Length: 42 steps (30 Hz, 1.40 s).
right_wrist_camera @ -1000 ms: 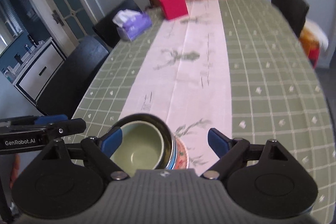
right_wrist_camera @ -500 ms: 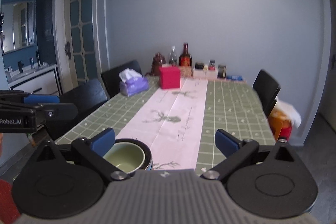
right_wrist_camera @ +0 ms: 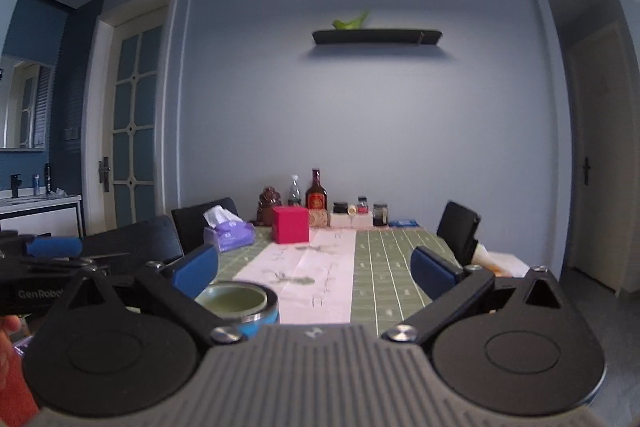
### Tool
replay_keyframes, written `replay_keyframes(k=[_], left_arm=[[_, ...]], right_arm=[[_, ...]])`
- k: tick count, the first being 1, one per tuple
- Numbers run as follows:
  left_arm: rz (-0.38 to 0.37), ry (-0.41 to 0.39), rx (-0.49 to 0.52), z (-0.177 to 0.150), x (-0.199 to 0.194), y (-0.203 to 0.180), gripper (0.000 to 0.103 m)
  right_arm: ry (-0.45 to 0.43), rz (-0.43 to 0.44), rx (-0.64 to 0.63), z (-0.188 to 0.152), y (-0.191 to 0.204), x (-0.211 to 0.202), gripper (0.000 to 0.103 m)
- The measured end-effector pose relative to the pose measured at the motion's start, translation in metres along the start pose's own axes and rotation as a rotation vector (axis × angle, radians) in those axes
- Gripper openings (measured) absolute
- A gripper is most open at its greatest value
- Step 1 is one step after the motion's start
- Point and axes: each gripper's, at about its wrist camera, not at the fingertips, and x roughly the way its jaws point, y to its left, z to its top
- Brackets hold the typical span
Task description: Organize plates and bowls
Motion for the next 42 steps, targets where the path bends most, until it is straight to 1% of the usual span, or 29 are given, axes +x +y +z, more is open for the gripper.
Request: replay_keyframes(k=[1,2,5,7,9,10,12,14,17,19,26,42], left_arm=[[0.0,0.031,0.013,-0.008,0.004,-0.001,0.09],[-0.015,0.062,0.014,-0.015,0.009,-0.002,0.09],[-0.04,0.119,-0.017,-0.038,0.018,-0.001,0.09],[-0.042,0.125,-0.014,-0.05,0.02,-0.003,0.09],[-0.026,0.127,0.017,-0.059,0.019,-0.008,0.09],[-0.01,0.126,0.04,-0.063,0.017,-0.01,0.09],[0.02,0.131,0.052,-0.066,0.017,-0.014,0.09],[0.007,0.164,0.041,-0.073,0.019,-0.014,0.09],[0.014,0.247,0.023,-0.077,0.023,-0.014,0.09],[0.011,0.27,0.009,-0.079,0.022,-0.013,0.09],[0.001,0.293,-0.008,-0.082,0.023,-0.011,0.09],[-0.004,0.29,-0.011,-0.08,0.023,-0.011,0.09]], right_arm=[[0.022,-0.008,-0.001,-0.009,0.002,0.001,0.1],[0.048,-0.021,-0.001,-0.019,0.004,0.003,0.1],[0.091,-0.045,0.006,-0.046,0.007,0.007,0.1],[0.124,-0.057,0.015,-0.061,0.007,0.01,0.1],[0.151,-0.061,0.033,-0.07,0.005,0.014,0.1],[0.162,-0.066,0.043,-0.075,0.004,0.015,0.1],[0.181,-0.079,0.07,-0.08,0.0,0.018,0.1],[0.201,-0.089,0.1,-0.084,-0.003,0.02,0.1],[0.236,-0.089,0.109,-0.088,-0.004,0.02,0.1],[0.252,-0.09,0.101,-0.089,-0.003,0.02,0.1],[0.266,-0.085,0.108,-0.09,-0.003,0.021,0.1],[0.255,-0.083,0.097,-0.09,-0.002,0.02,0.1]])
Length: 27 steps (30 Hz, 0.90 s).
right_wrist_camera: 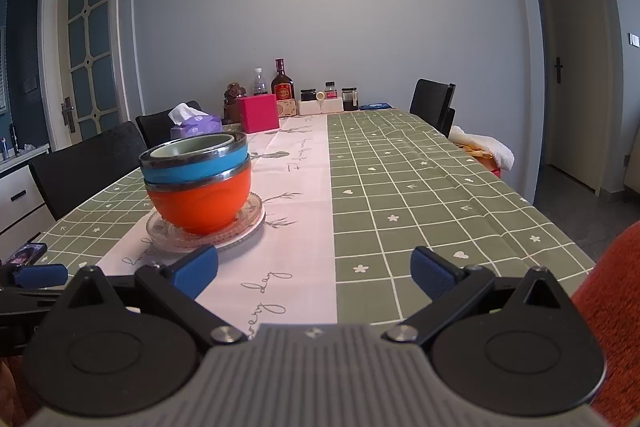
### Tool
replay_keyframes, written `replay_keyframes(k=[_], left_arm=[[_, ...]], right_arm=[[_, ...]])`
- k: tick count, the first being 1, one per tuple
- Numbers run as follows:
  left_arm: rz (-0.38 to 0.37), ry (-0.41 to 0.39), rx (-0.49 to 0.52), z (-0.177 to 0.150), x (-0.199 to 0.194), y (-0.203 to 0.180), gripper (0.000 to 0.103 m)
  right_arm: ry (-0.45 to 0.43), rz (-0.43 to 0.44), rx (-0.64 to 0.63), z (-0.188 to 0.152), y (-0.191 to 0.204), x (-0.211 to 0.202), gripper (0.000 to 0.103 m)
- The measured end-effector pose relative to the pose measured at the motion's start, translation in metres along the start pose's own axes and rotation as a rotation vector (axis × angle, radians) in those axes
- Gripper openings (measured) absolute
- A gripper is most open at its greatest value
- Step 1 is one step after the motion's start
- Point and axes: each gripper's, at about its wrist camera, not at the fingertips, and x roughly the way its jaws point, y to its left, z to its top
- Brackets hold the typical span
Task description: Organize plates and bowls
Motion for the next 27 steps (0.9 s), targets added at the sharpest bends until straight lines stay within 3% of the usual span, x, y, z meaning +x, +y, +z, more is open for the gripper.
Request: replay_keyframes(k=[27], left_arm=[[0.003,-0.028,-0.001,0.0041,-0.0074,0.0011,0.089]], right_arm=[[-0.025,0.012,-0.01,0.0007,0.0001,-0.005,0.1]])
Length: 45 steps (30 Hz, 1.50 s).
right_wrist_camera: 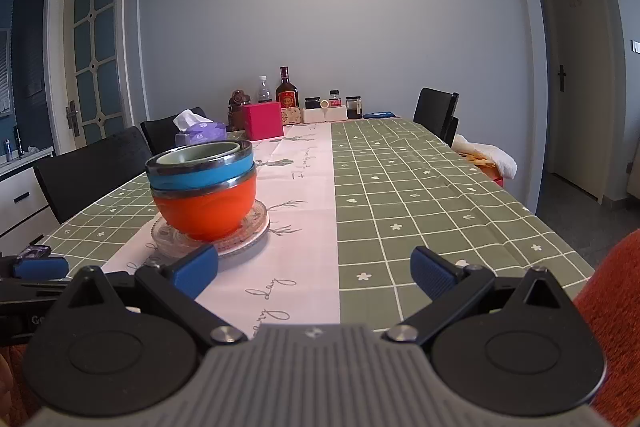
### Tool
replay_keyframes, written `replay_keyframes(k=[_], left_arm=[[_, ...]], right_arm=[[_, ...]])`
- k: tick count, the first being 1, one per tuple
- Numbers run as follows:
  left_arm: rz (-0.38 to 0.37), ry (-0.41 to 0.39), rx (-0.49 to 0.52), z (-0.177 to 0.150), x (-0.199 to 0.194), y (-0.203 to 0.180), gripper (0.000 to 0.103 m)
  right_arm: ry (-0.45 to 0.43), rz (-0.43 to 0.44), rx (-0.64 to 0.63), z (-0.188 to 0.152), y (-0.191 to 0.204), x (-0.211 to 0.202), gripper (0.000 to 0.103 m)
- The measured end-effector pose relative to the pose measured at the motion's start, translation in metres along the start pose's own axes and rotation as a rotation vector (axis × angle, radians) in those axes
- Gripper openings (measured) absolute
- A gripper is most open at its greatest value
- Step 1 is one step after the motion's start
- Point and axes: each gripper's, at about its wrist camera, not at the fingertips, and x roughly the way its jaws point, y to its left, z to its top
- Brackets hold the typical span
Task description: Organize plates and bowls
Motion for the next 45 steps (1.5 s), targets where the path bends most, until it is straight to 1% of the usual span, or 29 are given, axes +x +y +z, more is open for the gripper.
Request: replay_keyframes(k=[33,45], left_arm=[[-0.001,-0.021,0.003,0.0059,-0.0066,0.0014,0.089],[0.001,-0.025,0.002,0.0075,-0.0072,0.0011,0.089]], right_arm=[[-0.017,0.014,-0.017,0.0015,0.0004,-0.0046,0.1],[-0.009,0.022,-0.023,0.004,0.0004,-0.0038,0.1]])
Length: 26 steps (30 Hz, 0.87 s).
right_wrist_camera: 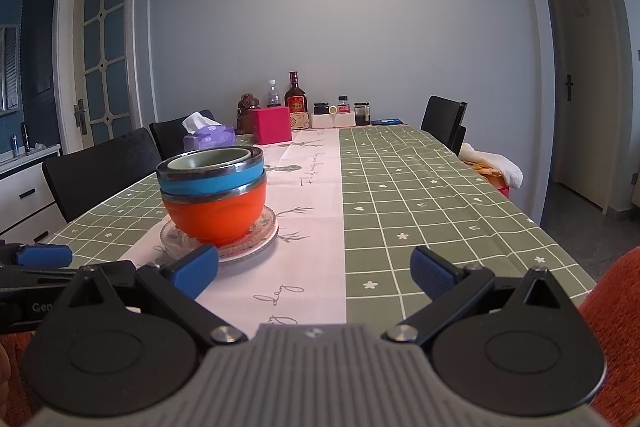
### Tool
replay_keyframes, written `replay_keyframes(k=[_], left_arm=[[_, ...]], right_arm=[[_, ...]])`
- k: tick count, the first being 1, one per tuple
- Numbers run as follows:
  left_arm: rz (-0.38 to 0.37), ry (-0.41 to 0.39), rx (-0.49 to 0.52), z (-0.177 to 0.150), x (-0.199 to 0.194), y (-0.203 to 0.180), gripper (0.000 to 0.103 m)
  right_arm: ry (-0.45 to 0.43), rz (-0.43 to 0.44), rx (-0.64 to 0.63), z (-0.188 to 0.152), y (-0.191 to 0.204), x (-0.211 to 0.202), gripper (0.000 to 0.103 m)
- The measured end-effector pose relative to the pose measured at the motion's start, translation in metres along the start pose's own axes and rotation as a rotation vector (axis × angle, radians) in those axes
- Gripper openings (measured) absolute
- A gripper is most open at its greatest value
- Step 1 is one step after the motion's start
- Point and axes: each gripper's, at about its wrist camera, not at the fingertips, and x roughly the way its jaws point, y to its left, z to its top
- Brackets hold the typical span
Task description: Organize plates and bowls
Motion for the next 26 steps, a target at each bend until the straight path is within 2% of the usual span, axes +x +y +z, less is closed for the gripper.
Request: replay_keyframes(k=[26], left_arm=[[-0.007,0.002,0.003,-0.0002,-0.0011,0.0003,0.088]], right_arm=[[0.002,0.001,-0.002,0.0003,0.0004,0.0009,0.1]])
